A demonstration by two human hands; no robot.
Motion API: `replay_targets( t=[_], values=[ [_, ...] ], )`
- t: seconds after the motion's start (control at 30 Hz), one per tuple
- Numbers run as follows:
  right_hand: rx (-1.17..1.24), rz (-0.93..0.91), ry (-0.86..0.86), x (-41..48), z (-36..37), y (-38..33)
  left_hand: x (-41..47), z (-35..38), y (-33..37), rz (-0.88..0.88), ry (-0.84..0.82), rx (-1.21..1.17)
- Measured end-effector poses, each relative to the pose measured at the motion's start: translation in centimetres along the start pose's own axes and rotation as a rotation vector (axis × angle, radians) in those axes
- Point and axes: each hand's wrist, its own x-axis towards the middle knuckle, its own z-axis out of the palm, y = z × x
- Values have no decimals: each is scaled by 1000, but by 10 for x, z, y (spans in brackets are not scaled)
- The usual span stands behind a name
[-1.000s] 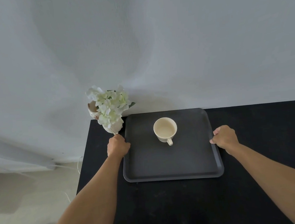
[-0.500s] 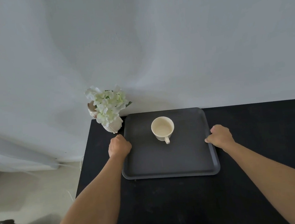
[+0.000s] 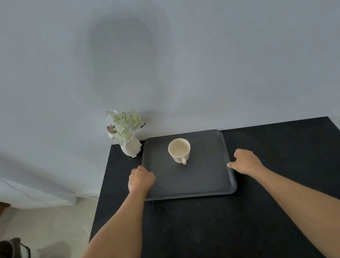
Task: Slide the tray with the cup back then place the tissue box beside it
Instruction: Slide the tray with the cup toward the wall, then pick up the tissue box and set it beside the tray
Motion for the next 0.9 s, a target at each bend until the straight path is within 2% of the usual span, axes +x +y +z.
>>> replay_targets(
  t=[0.47,0.9],
  values=[
    [-53,15,145,-133,-28,31,-116,-11,0,190,-23,-62],
    [7,74,246,-220,-65,124,-242,55,45,293,-227,-237]
  ],
)
